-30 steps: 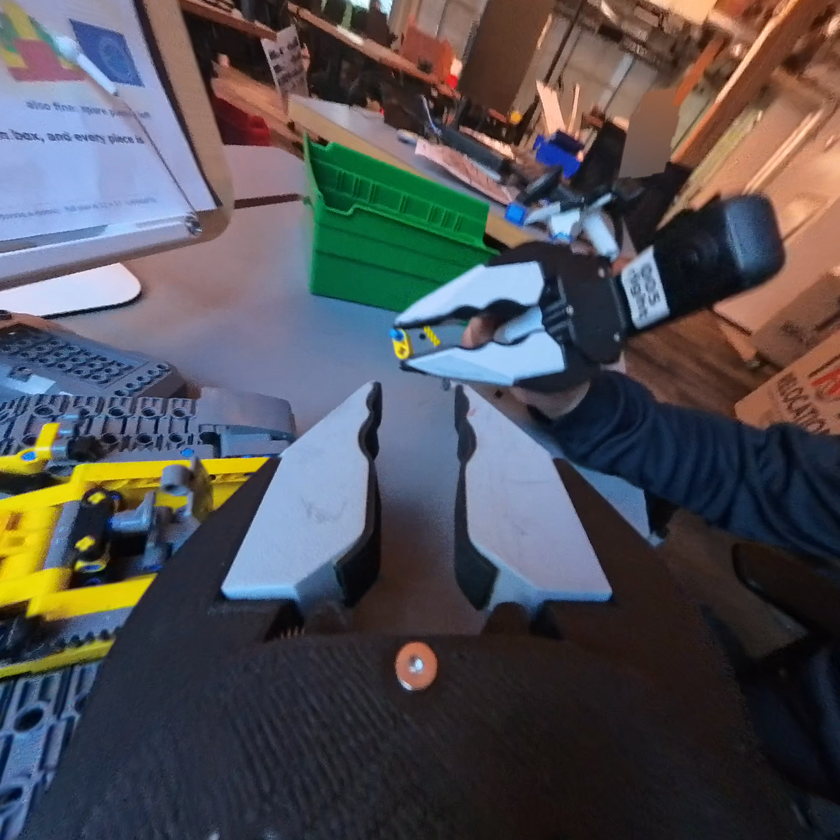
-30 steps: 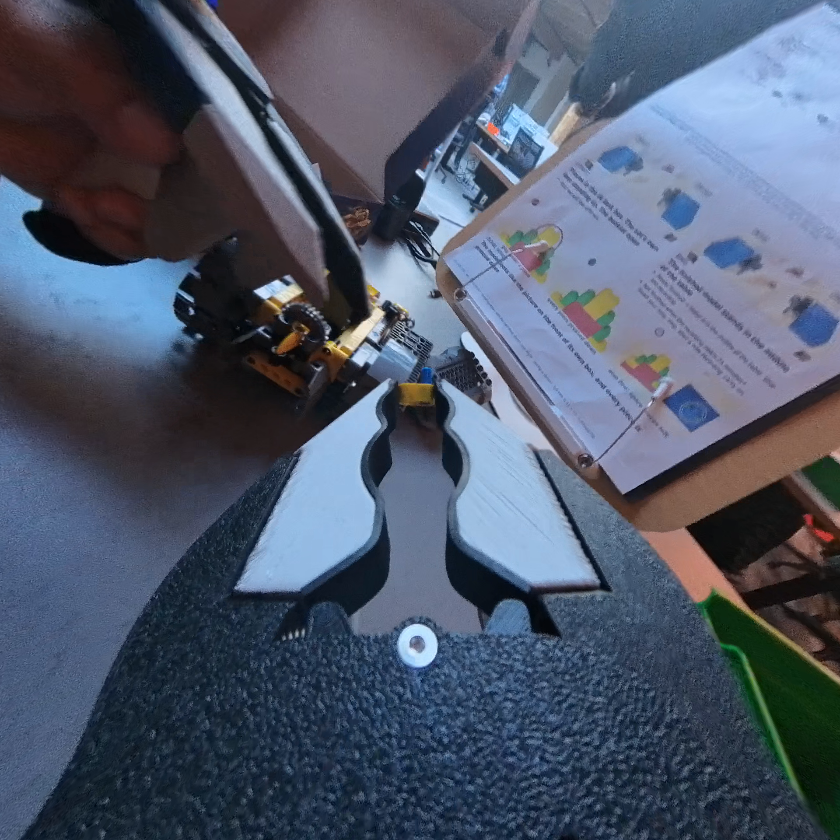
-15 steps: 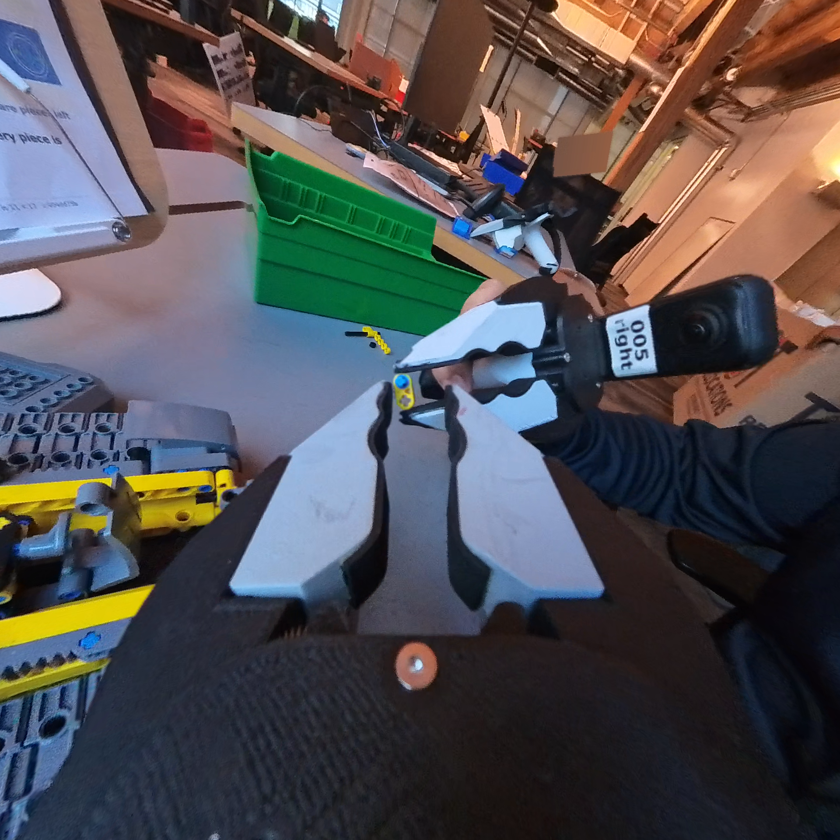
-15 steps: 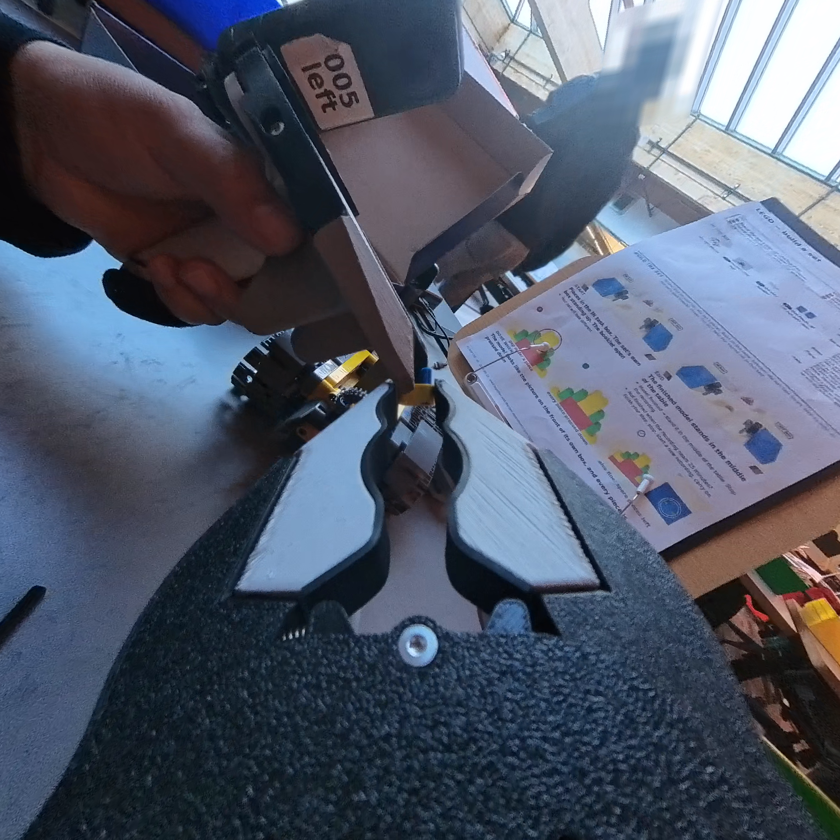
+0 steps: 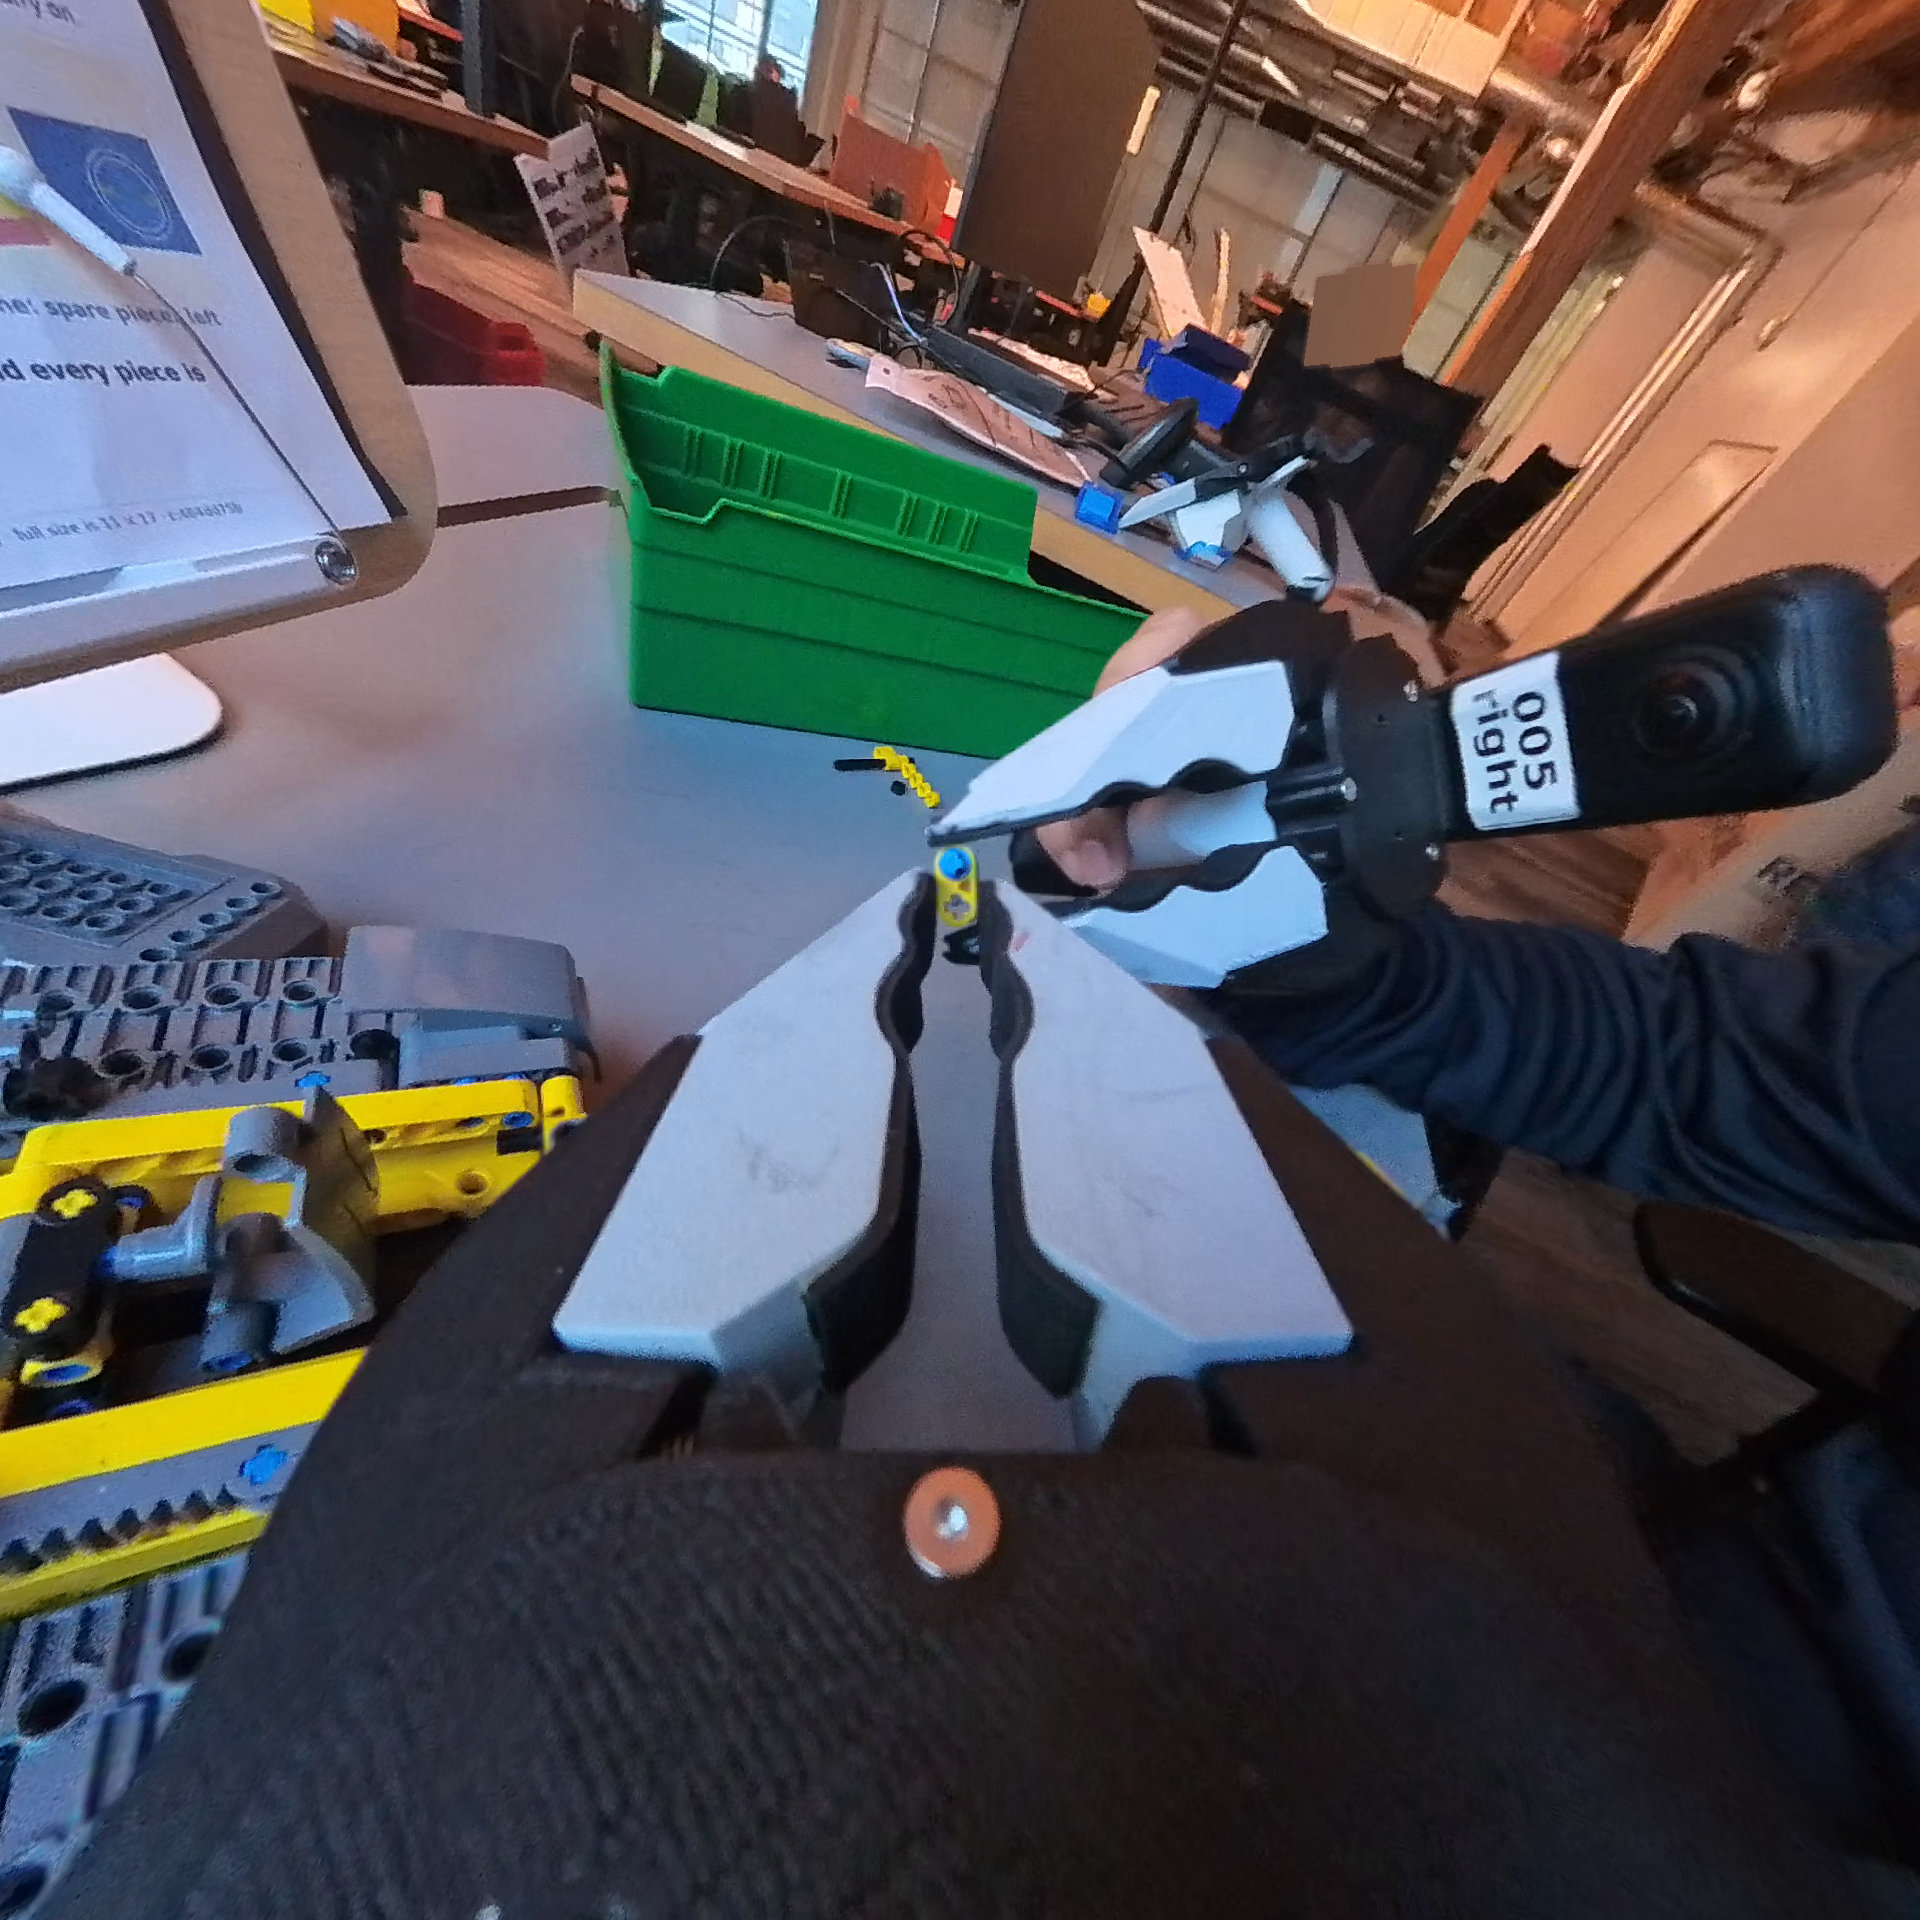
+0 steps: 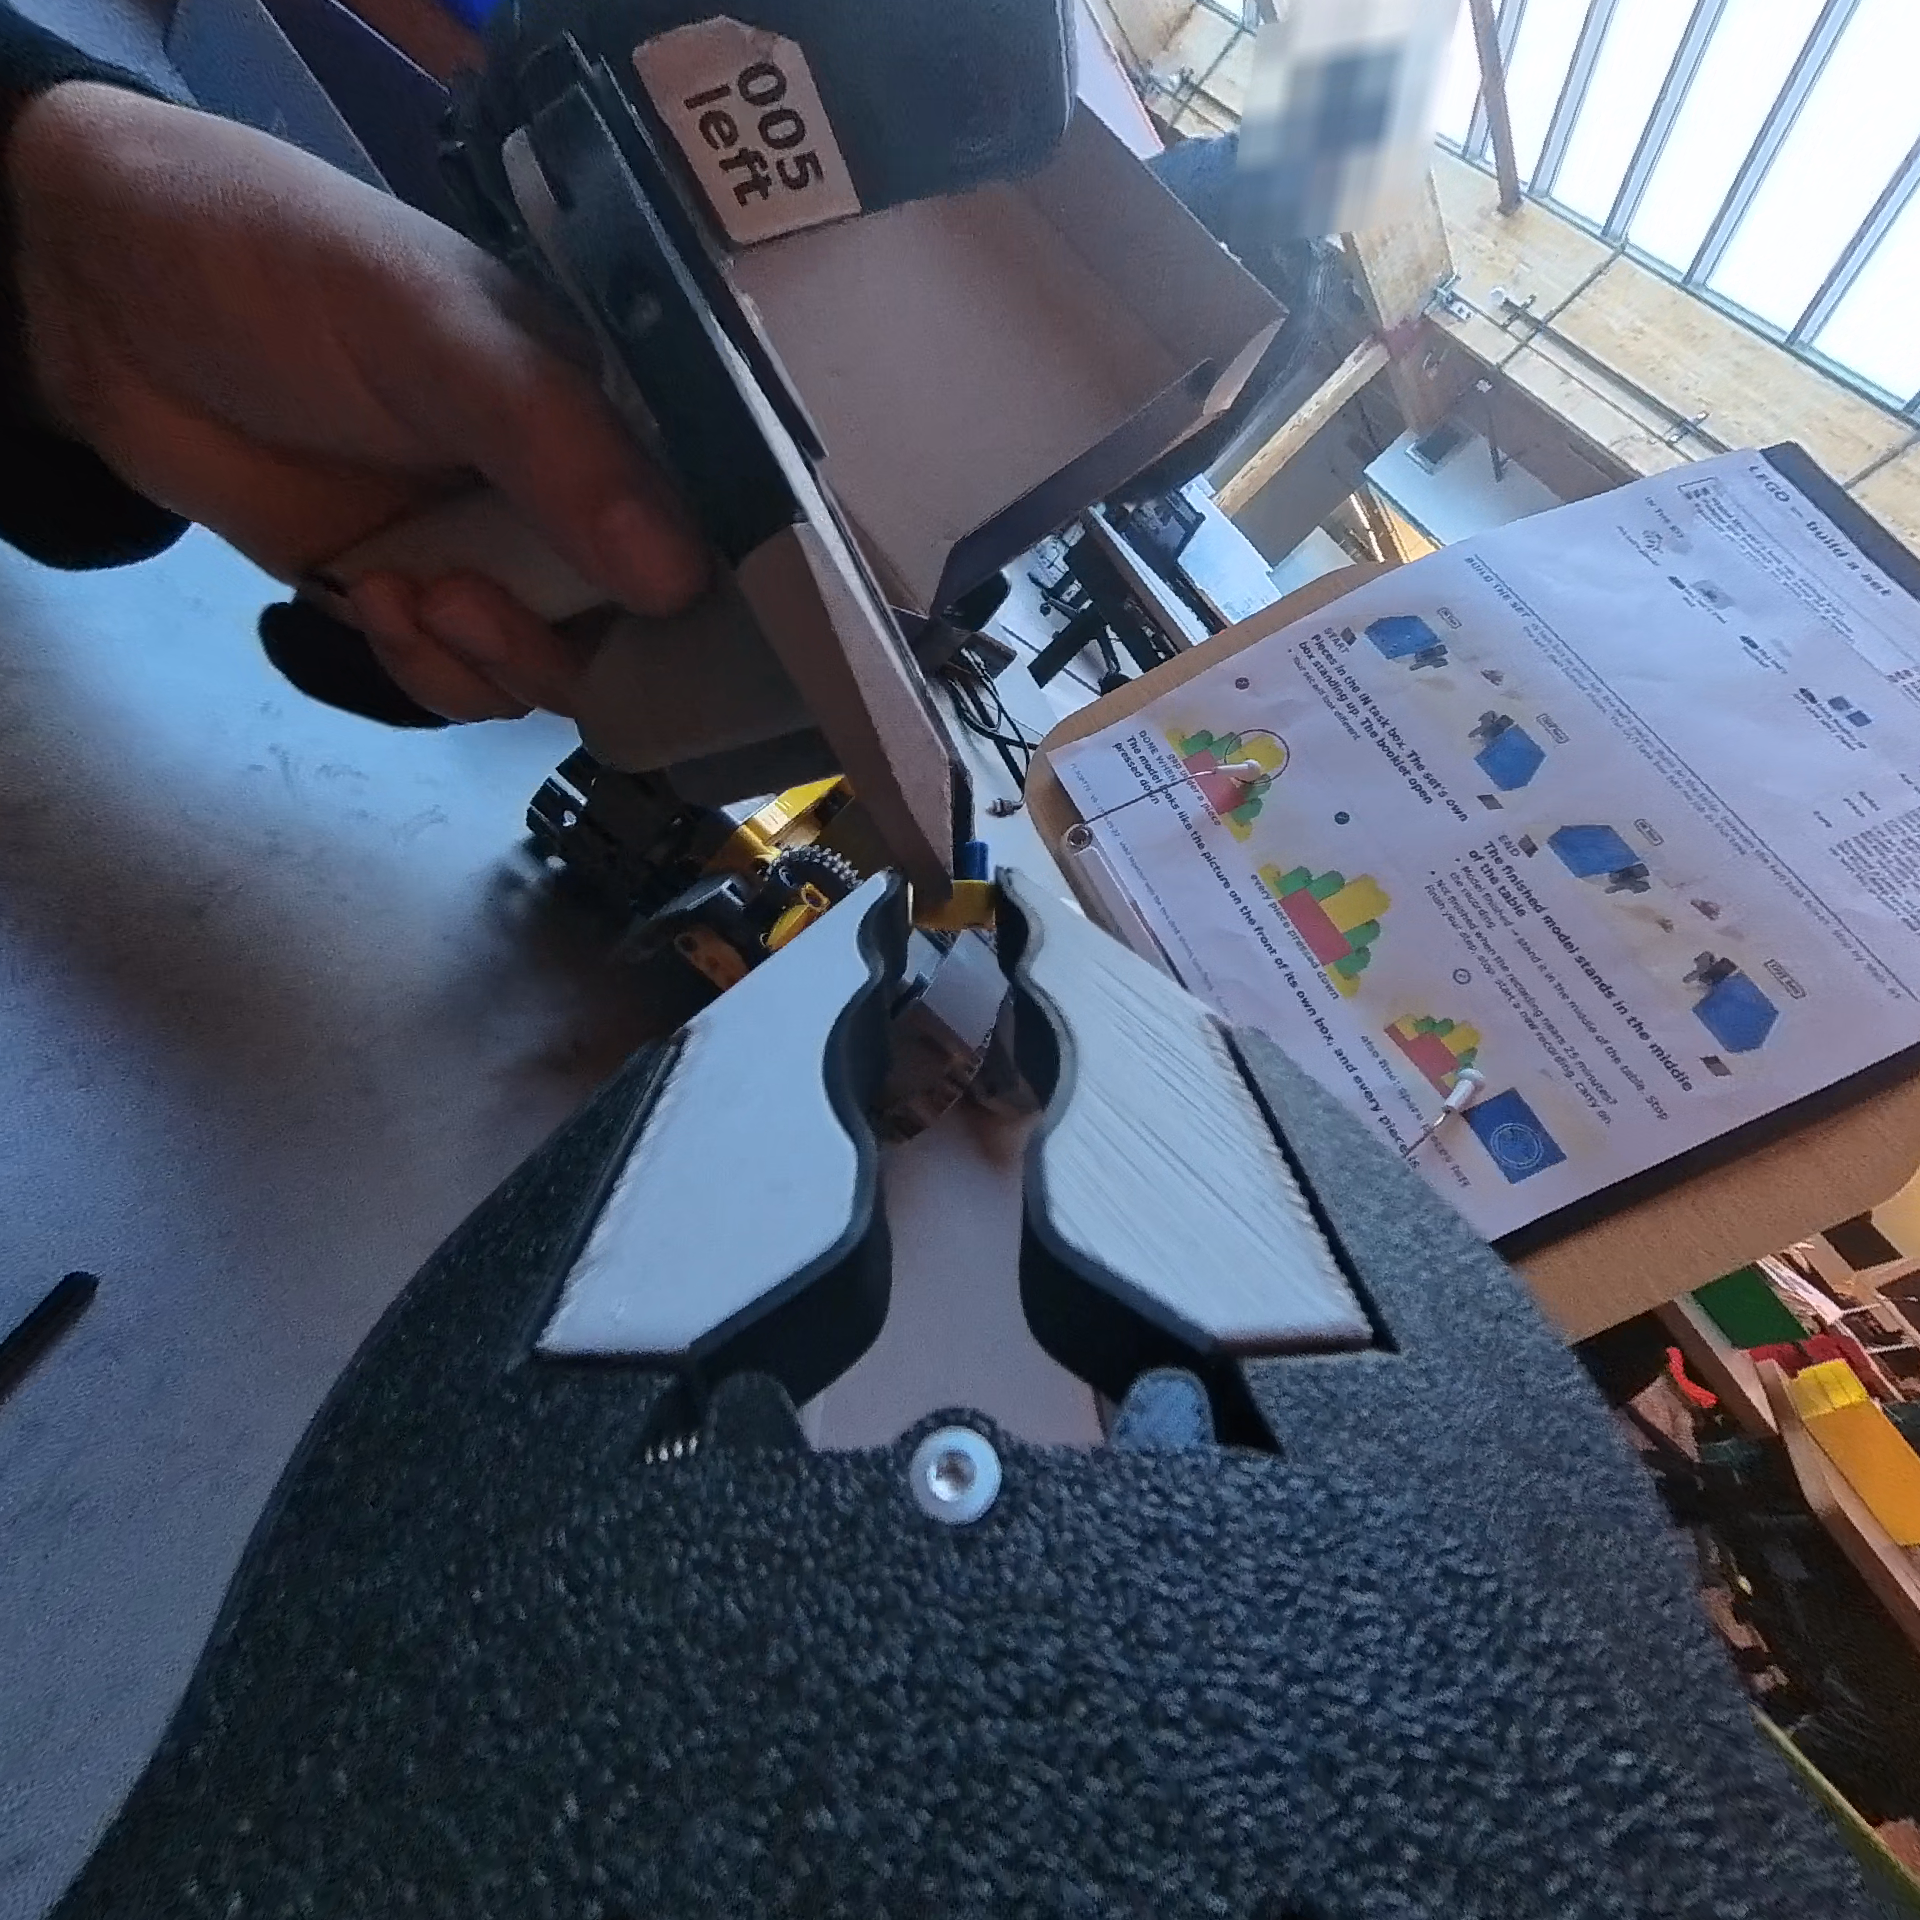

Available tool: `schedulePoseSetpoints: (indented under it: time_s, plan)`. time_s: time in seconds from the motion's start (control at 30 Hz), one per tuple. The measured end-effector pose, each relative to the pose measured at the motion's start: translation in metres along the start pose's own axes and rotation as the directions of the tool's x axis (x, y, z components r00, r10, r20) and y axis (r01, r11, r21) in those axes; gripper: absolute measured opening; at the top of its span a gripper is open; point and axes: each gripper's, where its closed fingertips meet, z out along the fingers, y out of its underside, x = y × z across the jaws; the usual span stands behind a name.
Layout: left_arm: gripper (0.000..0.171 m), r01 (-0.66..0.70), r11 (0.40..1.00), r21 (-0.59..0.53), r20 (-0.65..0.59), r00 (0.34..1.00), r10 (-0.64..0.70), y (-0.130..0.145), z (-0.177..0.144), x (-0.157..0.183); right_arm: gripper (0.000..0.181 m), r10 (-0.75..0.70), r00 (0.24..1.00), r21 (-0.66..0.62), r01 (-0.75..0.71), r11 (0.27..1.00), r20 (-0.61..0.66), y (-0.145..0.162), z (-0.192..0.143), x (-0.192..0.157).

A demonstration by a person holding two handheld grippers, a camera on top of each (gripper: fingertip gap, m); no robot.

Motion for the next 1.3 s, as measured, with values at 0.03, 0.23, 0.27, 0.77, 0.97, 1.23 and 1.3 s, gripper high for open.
schedulePoseSetpoints:
  time_s: [0.03,0.23,0.27,0.77,0.97,1.23,1.3]
  plan:
    - [0.005,-0.030,1.000,-0.007,0.016,0.999,0.030,0.000,0.000,-0.001,0.013,0.005,1.000,-0.001,-0.005,1.000,0.004,0.001,0.000,0.000]
    - [0.005,-0.362,0.916,-0.173,0.177,0.903,0.391,0.008,-0.001,-0.010,0.027,0.175,0.972,0.006,-0.178,0.984,0.156,0.005,0.000,-0.013]
    - [0.005,-0.410,0.890,-0.200,0.185,0.876,0.445,0.010,-0.001,-0.009,0.025,0.215,0.958,0.008,-0.221,0.975,0.188,0.006,-0.002,-0.013]
    - [0.005,-0.630,0.707,-0.323,0.157,0.701,0.696,0.027,0.008,-0.001,0.002,0.360,0.862,0.009,-0.388,0.921,0.357,0.010,-0.015,-0.018]
    - [0.005,-0.617,0.710,-0.339,0.144,0.712,0.687,0.031,0.009,-0.003,0.006,0.383,0.852,-0.012,-0.406,0.914,0.356,0.013,-0.014,-0.018]
    - [0.005,-0.617,0.704,-0.352,0.143,0.708,0.692,0.033,0.010,-0.003,0.012,0.447,0.796,0.014,-0.495,0.869,0.408,0.004,-0.018,-0.016]
    - [0.005,-0.630,0.684,-0.367,0.151,0.685,0.712,0.034,0.011,-0.005,0.011,0.461,0.790,-0.005,-0.502,0.865,0.404,0.006,-0.016,-0.016]
